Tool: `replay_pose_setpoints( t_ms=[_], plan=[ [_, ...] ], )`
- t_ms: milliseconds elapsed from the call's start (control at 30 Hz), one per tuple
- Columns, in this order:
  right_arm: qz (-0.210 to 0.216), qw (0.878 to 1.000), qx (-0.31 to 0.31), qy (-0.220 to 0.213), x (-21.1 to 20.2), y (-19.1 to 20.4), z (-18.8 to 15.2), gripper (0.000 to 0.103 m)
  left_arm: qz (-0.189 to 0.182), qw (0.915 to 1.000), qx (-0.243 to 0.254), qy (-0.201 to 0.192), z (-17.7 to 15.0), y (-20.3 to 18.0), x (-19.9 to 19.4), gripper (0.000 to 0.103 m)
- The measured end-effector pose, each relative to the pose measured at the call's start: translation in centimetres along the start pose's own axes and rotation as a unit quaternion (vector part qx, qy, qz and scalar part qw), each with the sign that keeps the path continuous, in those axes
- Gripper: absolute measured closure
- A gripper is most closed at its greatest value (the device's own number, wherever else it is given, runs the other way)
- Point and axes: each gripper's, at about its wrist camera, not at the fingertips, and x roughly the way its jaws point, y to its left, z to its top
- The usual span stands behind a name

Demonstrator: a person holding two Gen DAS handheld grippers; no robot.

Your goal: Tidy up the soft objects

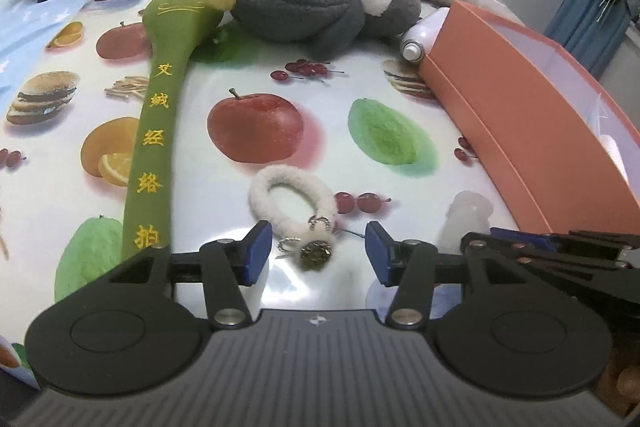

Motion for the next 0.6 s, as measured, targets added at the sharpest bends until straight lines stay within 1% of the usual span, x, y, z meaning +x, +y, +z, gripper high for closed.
replay_pose_setpoints(
  t_ms=[33, 67, 133, 167, 233, 333, 433, 500, 600],
  plan=[
    [0.002, 1.0, 0.002, 0.0, 0.0, 0.0, -0.1, 0.072, 0.004, 1.0, -0.001, 0.0, -0.1, -0.1, 0.0, 0.045],
    [0.006, 1.0, 0.003, 0.0, 0.0, -0.1, -0.2, 0.07, 0.008, 0.9999, -0.006, 0.003, -0.1, -0.1, 0.0, 0.045],
    [0.005, 1.0, 0.005, -0.001, -0.1, -0.2, -0.4, 0.06, 0.009, 0.9998, -0.017, 0.01, -0.2, 0.0, 0.3, 0.045],
    [-0.001, 1.0, 0.004, -0.003, -0.1, -0.2, -0.5, 0.058, 0.012, 0.9995, -0.026, 0.014, -0.2, 0.0, 0.5, 0.045],
    [-0.014, 1.0, 0.002, -0.011, -0.1, -0.2, -0.7, 0.05, 0.017, 0.9989, -0.039, 0.019, -0.1, 0.3, 0.9, 0.045],
    [-0.028, 0.999, 0.002, -0.026, 0.1, -0.2, -0.8, 0.04, 0.016, 0.998, -0.054, 0.027, 0.0, 0.4, 1.5, 0.045],
    [-0.043, 0.998, 0.001, -0.038, 0.5, -0.3, -0.7, 0.039, 0.027, 0.9976, -0.057, 0.03, 0.1, 0.3, 2.0, 0.045],
    [-0.047, 0.998, 0.002, -0.04, 1.0, -0.3, -0.6, 0.039, 0.037, 0.9975, -0.055, 0.025, 0.3, 0.1, 2.2, 0.04],
    [-0.033, 0.999, 0.023, -0.035, 1.8, -0.9, -0.6, 0.039, 0.059, 0.9965, -0.058, 0.013, 0.4, 0.0, 2.6, 0.039]
  ],
)
